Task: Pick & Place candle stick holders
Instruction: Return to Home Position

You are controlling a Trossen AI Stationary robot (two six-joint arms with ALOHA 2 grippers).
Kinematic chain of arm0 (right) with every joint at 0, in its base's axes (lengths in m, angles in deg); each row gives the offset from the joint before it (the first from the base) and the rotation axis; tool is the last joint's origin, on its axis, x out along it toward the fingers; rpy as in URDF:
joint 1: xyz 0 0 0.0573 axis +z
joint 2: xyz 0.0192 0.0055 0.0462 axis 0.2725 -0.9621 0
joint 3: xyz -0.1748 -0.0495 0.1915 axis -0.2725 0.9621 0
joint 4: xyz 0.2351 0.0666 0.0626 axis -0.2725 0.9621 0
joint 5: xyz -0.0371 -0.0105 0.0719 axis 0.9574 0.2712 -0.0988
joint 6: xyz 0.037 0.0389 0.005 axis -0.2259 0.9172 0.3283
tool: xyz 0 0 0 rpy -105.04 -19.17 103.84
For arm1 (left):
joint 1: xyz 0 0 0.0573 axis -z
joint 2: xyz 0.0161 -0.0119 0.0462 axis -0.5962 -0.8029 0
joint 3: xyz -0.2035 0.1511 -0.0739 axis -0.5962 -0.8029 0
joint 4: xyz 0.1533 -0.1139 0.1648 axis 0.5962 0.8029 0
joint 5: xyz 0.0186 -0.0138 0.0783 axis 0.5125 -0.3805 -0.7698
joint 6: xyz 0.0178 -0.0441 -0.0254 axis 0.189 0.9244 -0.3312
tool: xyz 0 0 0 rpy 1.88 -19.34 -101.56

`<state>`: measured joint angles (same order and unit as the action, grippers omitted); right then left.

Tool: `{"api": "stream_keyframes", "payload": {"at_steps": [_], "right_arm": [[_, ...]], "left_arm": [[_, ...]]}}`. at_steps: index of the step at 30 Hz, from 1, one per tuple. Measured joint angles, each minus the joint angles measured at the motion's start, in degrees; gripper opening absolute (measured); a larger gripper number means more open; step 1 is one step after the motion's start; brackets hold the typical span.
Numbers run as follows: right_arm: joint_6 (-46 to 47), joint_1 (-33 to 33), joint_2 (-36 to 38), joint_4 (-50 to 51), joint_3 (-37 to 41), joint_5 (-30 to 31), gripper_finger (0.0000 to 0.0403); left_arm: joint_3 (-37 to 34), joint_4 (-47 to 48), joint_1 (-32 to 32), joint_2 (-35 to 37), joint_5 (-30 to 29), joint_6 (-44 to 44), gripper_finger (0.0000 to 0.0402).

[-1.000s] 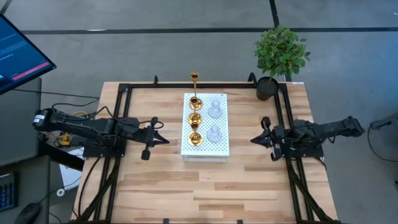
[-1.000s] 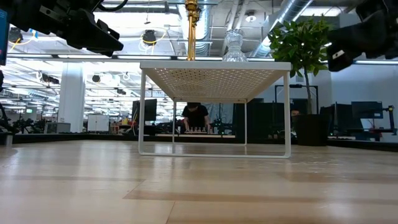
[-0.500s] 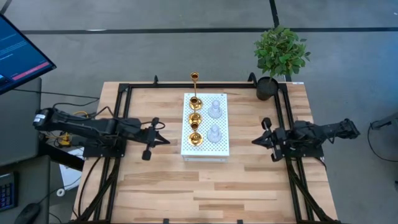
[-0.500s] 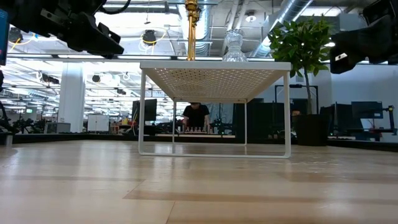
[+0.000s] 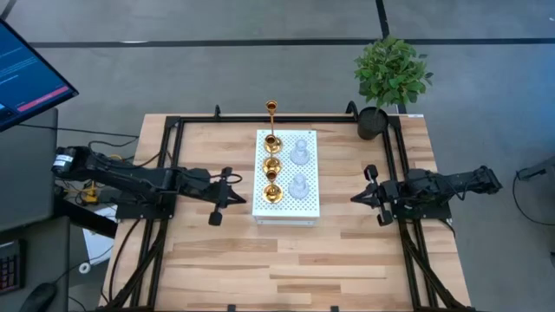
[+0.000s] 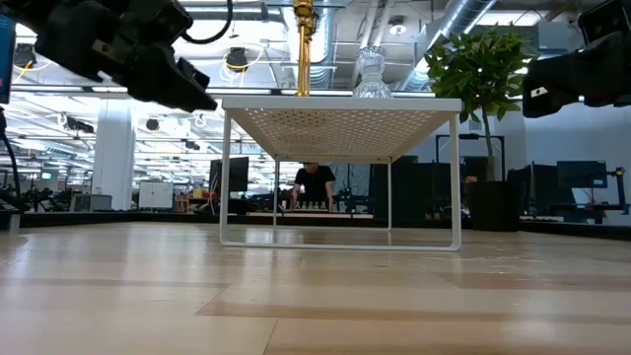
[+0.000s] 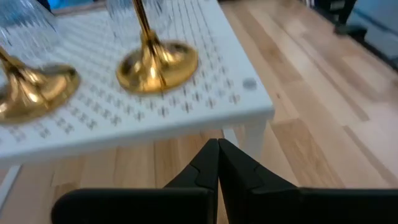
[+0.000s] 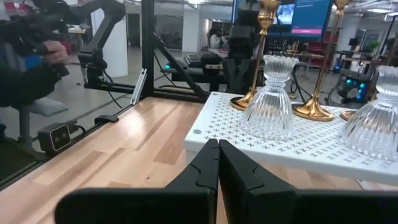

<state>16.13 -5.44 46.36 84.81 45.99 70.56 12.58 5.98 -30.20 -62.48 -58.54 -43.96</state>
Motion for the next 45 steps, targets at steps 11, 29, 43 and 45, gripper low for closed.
{"api": "stream_keyframes", "payload": {"at_steps": [11,29,43,45], "right_arm": [[9.86,0.00,0.00,0.05,0.00,0.08,0.0000],[9.94,0.00,-0.01,0.14,0.00,0.15,0.0000],[9.94,0.00,0.01,0.01,0.02,0.17,0.0000],[9.94,0.00,0.01,0.01,0.02,0.19,0.0000]], "left_arm": [[0.02,1.21,-0.12,6.76,-0.03,-0.21,0.0008],[-11.54,14.56,-0.37,41.70,4.79,2.30,0.0008],[-19.78,14.67,-0.34,44.97,6.45,6.48,0.0008],[-19.78,14.20,-0.35,43.95,6.73,6.82,0.0008]]}}
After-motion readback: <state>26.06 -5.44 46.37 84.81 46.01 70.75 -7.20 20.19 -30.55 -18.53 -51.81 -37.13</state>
